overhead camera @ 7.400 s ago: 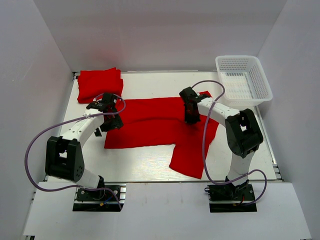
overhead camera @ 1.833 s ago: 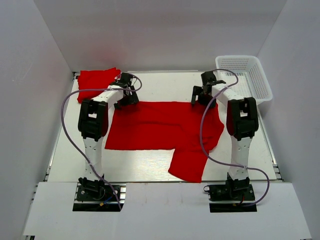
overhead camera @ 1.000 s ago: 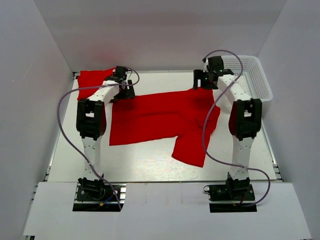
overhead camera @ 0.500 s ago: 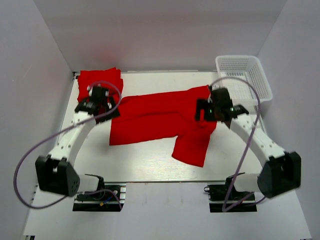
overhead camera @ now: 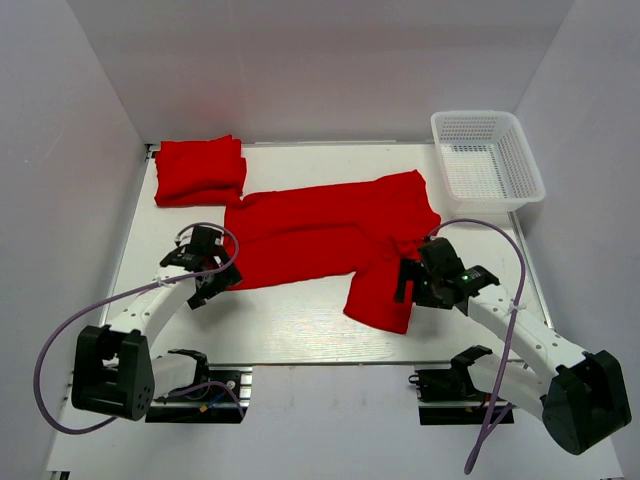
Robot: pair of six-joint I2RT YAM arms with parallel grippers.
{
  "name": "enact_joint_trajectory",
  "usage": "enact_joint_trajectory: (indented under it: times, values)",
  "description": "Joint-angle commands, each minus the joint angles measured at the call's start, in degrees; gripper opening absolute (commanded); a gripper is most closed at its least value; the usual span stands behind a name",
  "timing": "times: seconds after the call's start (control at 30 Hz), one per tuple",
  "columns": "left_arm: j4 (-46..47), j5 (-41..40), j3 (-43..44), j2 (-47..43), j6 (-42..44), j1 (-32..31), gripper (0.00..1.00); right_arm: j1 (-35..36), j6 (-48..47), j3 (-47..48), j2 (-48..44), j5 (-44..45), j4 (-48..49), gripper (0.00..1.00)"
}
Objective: Fold and stack the t-shirts
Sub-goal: Grap the side of the flattened tshirt closest away from the robot with both arms
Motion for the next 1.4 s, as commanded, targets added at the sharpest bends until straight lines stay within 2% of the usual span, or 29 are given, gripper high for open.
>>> enact_joint_trajectory:
  times: [0.0, 0.1, 0.27, 0.33, 0.37, 0.47, 0.5, 0.57, 0.6, 0.67, 0.77, 0.83, 1.07, 1.37]
  values:
    - [8.28, 1.50, -1.56, 0.41, -1.87, 0.28, 1.00, 0.99, 2.24, -0.16, -1.29, 0.90, 2.14, 0.90]
    - [10.75, -1.47, -1.56, 2.25, -2.40, 0.81, 1.00, 1.69, 2.23, -0.77, -0.06, -0.15, 2.14, 0.90]
    - [12.93, -2.01, -2.61, 3.93, -3.10, 1.33, 1.00, 2.75, 2.50, -0.60, 0.20, 1.43, 1.52, 0.90]
    - [14.35, -1.49, -4.54, 3.93, -3.72, 1.34, 0.97, 2.93, 2.59, -0.68, -0.06, 2.13, 1.17, 0.90]
    - [15.40, -1.49, -5.07, 3.93, -3.72, 1.34, 0.91, 2.84, 2.59, -0.68, -0.15, 2.31, 0.91, 0.90]
    - [16.19, -1.49, -6.21, 4.54, -4.33, 1.87, 0.88, 3.10, 2.94, -0.42, 0.38, 2.84, 0.03, 0.90]
    - [17.16, -1.49, -7.00, 5.07, -4.33, 1.87, 0.83, 3.02, 2.94, -0.42, 0.38, 2.66, 0.11, 0.90]
    - [19.09, -0.97, -7.71, 5.77, -5.03, 2.39, 0.78, 3.10, 2.85, -0.42, 0.47, 2.05, -0.06, 0.90]
    - [20.15, -0.44, -7.71, 6.30, -5.04, 2.39, 0.71, 3.19, 2.94, -0.51, 0.56, 2.22, -0.15, 0.90]
    - [21.90, 1.13, -8.42, 8.05, -4.43, 2.39, 0.62, 3.37, 2.68, -1.12, 0.47, 2.31, -0.67, 0.90]
    - [23.75, 3.85, -7.90, 10.86, -3.20, 2.39, 0.30, 3.45, 2.06, -2.00, 0.99, 2.22, -0.50, 0.90]
    - [23.76, 5.80, -7.02, 11.48, -1.53, 2.39, 0.00, 3.54, 2.06, -2.44, 1.08, 1.53, -0.50, 0.90]
    - [23.15, 4.14, -7.53, 5.52, 0.41, 2.39, 0.00, 5.74, 1.88, -4.38, 2.93, -3.31, 1.87, 0.90]
    - [20.86, 1.07, -9.74, -0.64, 0.41, 2.39, 0.00, 9.78, 4.52, -4.81, 8.29, -2.61, 5.21, 0.88]
